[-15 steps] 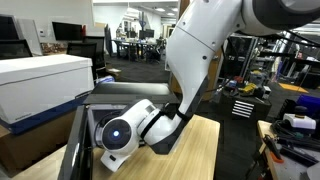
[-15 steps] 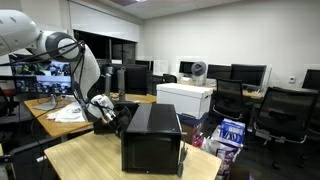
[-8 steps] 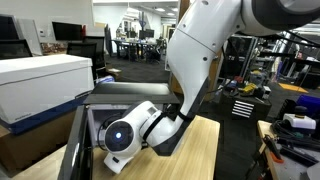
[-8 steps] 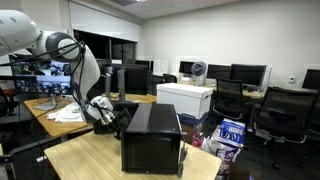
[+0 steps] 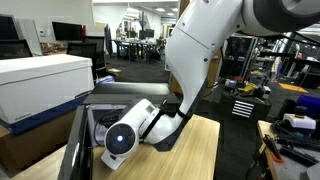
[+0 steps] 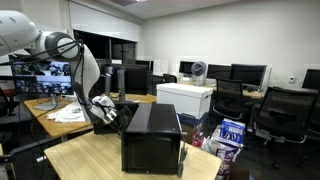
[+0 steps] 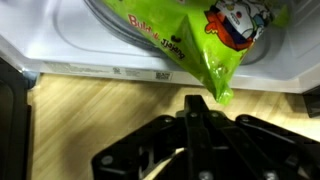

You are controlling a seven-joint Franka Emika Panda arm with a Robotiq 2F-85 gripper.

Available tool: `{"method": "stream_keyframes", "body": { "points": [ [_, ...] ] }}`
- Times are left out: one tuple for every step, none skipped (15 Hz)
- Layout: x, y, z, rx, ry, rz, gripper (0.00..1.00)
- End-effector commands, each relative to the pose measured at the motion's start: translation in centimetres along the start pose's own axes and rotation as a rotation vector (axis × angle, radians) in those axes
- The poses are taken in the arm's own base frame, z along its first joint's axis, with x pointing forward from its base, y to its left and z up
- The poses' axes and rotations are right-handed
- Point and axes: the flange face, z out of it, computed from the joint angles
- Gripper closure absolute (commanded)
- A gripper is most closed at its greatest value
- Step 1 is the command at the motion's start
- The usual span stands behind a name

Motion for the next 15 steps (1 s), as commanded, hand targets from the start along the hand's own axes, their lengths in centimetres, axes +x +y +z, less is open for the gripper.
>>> {"method": "stream_keyframes", "body": {
  "points": [
    [0.1, -0.1, -1.1, -0.037, -0.116, 0.020, 0.99],
    [0.2, -0.1, -1.2, -0.042, -0.150, 0.024, 0.99],
    [0.4, -0.2, -1.3, -0.038, -0.175, 0.031, 0.99],
    [0.4, -0.2, -1.3, -0.035, -0.205, 0.041, 0.99],
    [0.5, -0.2, -1.5, -0.022, -0.223, 0.050, 0.99],
    [0.4, -0.3, -1.6, -0.003, -0.248, 0.064, 0.99],
    [0.2, -0.4, -1.6, 0.015, -0.269, 0.075, 0.99],
    [0.0, -0.5, -1.6, 0.035, -0.282, 0.081, 0.99],
    [-0.3, -0.7, -1.5, 0.057, -0.299, 0.091, 0.99],
    [-0.6, -1.0, -1.2, 0.076, -0.311, 0.100, 0.99],
    [-0.9, -1.2, -1.0, 0.092, -0.325, 0.107, 0.99],
    [-1.3, -1.5, -0.7, 0.108, -0.333, 0.114, 0.99],
    [-1.7, -1.8, -0.3, 0.125, -0.344, 0.121, 0.99],
    [-2.0, -2.1, 0.1, 0.139, -0.347, 0.126, 0.99],
    [-2.3, -2.2, 0.5, 0.150, -0.348, 0.132, 0.99]
  ]
}}
